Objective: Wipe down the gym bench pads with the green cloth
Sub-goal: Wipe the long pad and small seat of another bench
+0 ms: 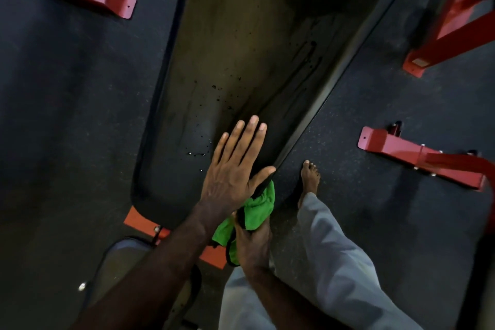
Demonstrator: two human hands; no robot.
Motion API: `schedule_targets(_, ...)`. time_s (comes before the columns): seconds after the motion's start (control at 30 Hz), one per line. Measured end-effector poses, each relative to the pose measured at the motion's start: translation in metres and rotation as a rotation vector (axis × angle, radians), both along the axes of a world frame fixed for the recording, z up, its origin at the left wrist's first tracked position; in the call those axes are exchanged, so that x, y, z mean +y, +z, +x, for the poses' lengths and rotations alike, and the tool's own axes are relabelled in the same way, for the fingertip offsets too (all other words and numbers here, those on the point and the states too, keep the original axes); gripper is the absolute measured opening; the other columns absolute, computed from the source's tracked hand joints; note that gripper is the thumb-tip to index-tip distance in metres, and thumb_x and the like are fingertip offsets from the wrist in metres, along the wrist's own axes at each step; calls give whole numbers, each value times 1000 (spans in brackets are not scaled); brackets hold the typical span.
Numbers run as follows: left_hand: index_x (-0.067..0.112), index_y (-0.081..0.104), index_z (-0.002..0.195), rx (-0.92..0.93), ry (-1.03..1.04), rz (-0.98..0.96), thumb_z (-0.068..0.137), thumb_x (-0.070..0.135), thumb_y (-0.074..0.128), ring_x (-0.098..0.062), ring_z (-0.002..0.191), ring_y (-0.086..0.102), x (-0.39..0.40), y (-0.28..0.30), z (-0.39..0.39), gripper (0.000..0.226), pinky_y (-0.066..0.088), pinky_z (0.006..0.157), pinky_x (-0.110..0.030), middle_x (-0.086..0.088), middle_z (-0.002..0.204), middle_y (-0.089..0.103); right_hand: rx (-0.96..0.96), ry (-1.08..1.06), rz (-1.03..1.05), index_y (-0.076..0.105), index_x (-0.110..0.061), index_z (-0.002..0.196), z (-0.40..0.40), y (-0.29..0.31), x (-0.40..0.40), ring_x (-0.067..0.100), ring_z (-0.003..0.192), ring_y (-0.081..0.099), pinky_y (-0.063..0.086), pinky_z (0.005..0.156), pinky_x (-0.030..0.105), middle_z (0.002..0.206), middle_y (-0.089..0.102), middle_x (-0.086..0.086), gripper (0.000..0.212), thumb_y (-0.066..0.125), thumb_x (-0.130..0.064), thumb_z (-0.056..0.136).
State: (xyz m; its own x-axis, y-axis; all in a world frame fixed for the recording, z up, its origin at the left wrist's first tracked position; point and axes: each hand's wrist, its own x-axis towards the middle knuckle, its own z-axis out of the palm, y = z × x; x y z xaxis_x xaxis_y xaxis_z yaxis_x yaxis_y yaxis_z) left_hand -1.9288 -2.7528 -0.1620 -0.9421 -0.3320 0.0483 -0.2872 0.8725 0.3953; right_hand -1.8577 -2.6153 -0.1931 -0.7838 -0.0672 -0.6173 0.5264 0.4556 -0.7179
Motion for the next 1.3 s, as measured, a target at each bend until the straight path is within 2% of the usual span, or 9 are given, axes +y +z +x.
schedule_targets(0.1,20,16,165,-2,42,42,103,56,52,-19,160,7,6,-1,6,81,9,130,-39,0,173,6,75,8,-5,42,-36,148,-21,10,-1,-8,133,51,45,110,22,139,52,-35,85,76,-54,73)
schedule_targets(0.17,20,15,165,26,94,62,103,57,49,-20,160,8,9,0,6,80,11,129,-39,1,174,5,220,15,-16,43,-36,142,-44,29,-9,2,140,49,40,107,10,139,48,-42,74,78,-40,76)
schedule_targets(0.27,20,16,165,56,227,130,102,57,48,-20,160,7,8,6,0,80,10,128,-38,0,174,7,473,111,-2,45,-3,144,-75,46,-15,-26,136,30,25,105,-3,140,28,-60,72,79,0,81)
schedule_targets(0.4,18,21,165,92,315,214,102,54,48,-20,160,6,2,23,-20,77,10,128,-38,-1,174,8,376,85,-12,46,-46,144,-124,47,-18,21,135,57,45,113,52,145,60,0,64,70,-65,88)
schedule_targets(0.6,19,23,164,202,309,274,103,49,47,-21,160,6,-6,51,-79,72,17,128,-46,-1,174,6,708,-30,-147,28,-22,159,-230,99,-60,-11,135,47,38,113,17,142,48,-43,84,77,-9,92)
schedule_targets(0.8,23,20,165,265,265,280,105,48,46,-19,161,2,-21,76,-148,71,16,128,-48,0,174,3,769,-17,-136,28,-26,162,-295,128,-68,-2,132,55,45,113,28,142,56,-29,89,81,-19,90)
schedule_targets(1.0,24,21,165,297,255,259,105,48,45,-17,160,1,-33,97,-197,69,12,128,-43,1,174,4,797,31,-73,40,-21,152,-345,157,-77,16,129,57,44,105,18,137,58,0,89,79,-40,74)
schedule_targets(1.13,24,24,164,324,295,246,104,48,47,-18,160,4,-40,107,-225,69,14,128,-44,1,174,8,819,153,97,36,-6,154,-381,173,-78,23,126,50,37,93,19,140,50,15,91,86,-20,80)
schedule_targets(1.3,24,26,164,406,346,262,104,47,49,-18,160,6,-42,122,-261,68,15,128,-43,0,174,11,909,242,232,18,-17,164,-430,200,-92,31,141,42,37,111,35,156,35,14,106,84,-29,82)
